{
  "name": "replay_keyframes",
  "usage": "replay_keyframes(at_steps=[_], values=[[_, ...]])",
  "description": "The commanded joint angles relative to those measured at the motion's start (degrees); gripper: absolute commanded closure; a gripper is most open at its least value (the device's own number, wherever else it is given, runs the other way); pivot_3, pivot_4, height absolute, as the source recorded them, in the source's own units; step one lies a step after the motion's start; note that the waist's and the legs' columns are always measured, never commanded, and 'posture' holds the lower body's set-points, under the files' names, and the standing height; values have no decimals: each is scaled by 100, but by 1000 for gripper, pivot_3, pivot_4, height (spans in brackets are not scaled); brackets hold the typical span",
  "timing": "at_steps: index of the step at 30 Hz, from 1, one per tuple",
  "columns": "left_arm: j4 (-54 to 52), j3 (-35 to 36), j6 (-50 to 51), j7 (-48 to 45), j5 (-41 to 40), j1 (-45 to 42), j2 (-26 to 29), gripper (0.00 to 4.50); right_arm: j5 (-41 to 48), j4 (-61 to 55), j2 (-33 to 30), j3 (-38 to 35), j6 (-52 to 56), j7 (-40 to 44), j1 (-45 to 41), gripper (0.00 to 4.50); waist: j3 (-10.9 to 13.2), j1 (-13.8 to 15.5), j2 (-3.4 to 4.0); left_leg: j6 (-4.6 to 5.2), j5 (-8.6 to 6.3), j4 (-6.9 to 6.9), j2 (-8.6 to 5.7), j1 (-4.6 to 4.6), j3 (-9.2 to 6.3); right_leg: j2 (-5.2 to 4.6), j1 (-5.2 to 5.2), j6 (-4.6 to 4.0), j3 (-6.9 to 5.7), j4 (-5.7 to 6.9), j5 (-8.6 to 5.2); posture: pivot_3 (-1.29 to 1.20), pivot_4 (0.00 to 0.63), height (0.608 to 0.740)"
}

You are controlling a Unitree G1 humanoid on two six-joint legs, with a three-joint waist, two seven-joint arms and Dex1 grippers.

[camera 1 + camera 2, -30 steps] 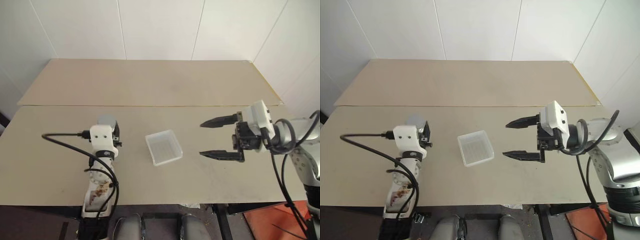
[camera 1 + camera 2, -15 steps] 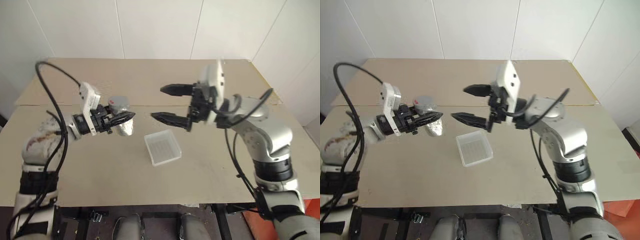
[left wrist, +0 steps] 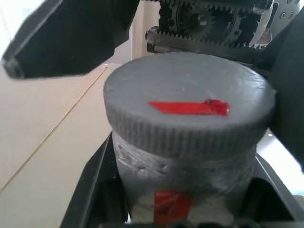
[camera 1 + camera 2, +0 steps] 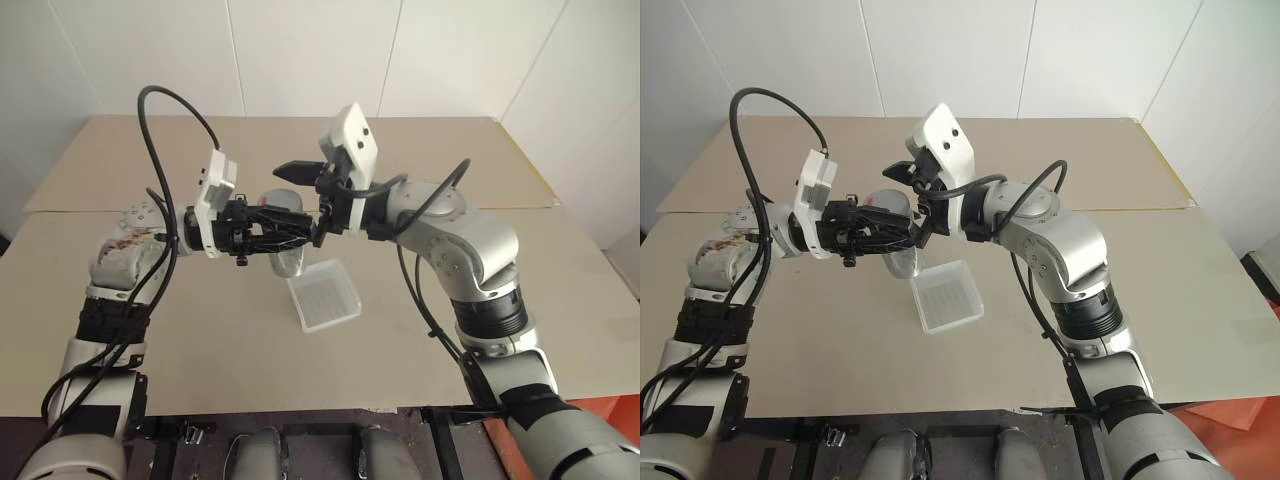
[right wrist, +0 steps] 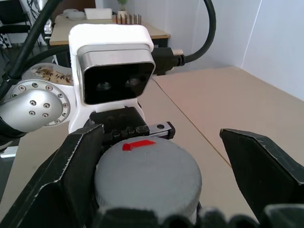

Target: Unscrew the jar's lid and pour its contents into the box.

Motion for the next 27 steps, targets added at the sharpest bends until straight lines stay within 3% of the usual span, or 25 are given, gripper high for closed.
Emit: replay_keyframes(at_steps=[1, 6, 8, 11, 15, 18, 25, 27], values=[[-16, 69, -165, -91, 11, -168, -14, 2468, 26, -99, 23, -96, 41, 18, -117, 392, 0, -11, 0, 0, 0, 0, 1, 1, 0, 1, -1, 0, 1, 0, 0, 0, 150, 740], [127, 90, -317, -146, 75, -240, -35, 2468, 110, -11, -16, -155, 77, 196, -158, 1740, 0, -9, 0, 0, 0, 0, 4, 1, -7, 4, -4, 0, 3, 1, 0, 0, 150, 740], [194, 108, -439, -252, 82, -304, -50, 2468, 278, 114, -49, -222, 91, 472, -195, 1741, 0, -9, 0, 0, 0, 0, 3, 0, -9, 3, -4, 0, 4, 1, 0, 0, 150, 740], [239, 121, -560, -586, 1, -427, -50, 2468, 575, 437, -173, -296, -295, 1512, -194, 1741, 0, -1, 0, 0, 0, 0, 3, -2, -9, 4, -4, 0, 3, 1, 0, 0, 150, 740], [70, 65, -294, -1358, -360, -578, 0, 2468, 978, 1267, -338, -188, -1155, 4093, -467, 1741, 1, 0, 1, 2, -1, 2, 2, -8, -1, 5, -3, 2, 1, -2, 1, 0, 150, 740], [-197, -1, -220, -1529, -486, -543, -19, 2468, 998, 1931, -326, 106, -1711, 5299, -842, 1741, 2, -15, 4, 2, -1, 2, 4, -6, -3, 8, -3, 3, 3, -2, 2, 0, 150, 740], [-602, -20, -276, -1489, -470, -404, -17, 2468, 642, 3515, 45, 679, -3026, 5551, -1619, 1741, 5, -62, 8, -2, 1, -1, 9, 12, -31, 15, -5, 3, 13, 6, 2, 0, 150, 740], [-528, 26, -340, -1410, -370, -335, 23, 2468, 489, 3569, 94, 472, -3002, 5461, -1570, 1007, 5, -36, 8, -3, 2, -1, 9, 9, -32, 12, -5, 3, 13, 11, 2, 0, 150, 740]])
